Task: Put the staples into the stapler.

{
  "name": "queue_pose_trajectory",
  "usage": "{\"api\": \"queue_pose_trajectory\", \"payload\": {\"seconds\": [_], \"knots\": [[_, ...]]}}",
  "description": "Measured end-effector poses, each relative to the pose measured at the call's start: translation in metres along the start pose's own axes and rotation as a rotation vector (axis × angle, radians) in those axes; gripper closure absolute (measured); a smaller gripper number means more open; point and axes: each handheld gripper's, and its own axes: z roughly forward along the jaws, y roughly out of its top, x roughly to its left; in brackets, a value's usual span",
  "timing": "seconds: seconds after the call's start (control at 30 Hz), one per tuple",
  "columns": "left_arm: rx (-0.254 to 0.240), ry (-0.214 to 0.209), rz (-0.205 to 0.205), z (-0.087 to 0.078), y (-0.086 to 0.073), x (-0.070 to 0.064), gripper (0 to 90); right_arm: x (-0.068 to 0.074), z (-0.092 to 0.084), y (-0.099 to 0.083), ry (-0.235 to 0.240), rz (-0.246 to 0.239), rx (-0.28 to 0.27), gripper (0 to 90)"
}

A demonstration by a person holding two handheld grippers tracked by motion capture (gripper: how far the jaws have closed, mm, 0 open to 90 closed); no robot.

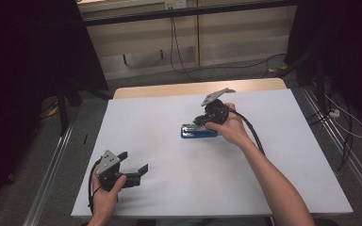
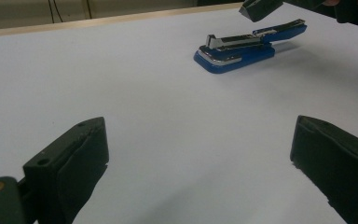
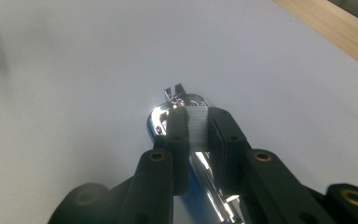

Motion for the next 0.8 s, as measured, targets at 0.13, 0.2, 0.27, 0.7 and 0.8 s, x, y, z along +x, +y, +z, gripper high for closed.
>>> {"api": "queue_pose_trajectory", "payload": {"seconds": [0.13, 0.2, 0.27, 0.7, 0.8], "knots": [[0.001, -0.001, -0.001, 0.000, 0.000, 0.000, 4.4, -0.002, 0.006, 0.003, -0.010, 0.004, 0.012, 79.0], [-0.004, 0.000, -0.007, 0.000, 0.000, 0.000, 4.3, -0.003, 0.009, 0.004, -0.004, -0.001, 0.012, 79.0], [-0.005, 0.000, -0.008, 0.000, 0.000, 0.000, 4.4, -0.003, 0.011, 0.007, 0.004, -0.011, 0.018, 79.0], [-0.004, 0.000, -0.005, 0.000, 0.000, 0.000, 4.3, -0.009, 0.014, 0.012, 0.028, -0.072, 0.020, 79.0], [0.002, -0.002, 0.001, 0.000, 0.000, 0.000, 4.3, -0.012, 0.015, 0.012, 0.024, -0.074, 0.020, 79.0]]}}
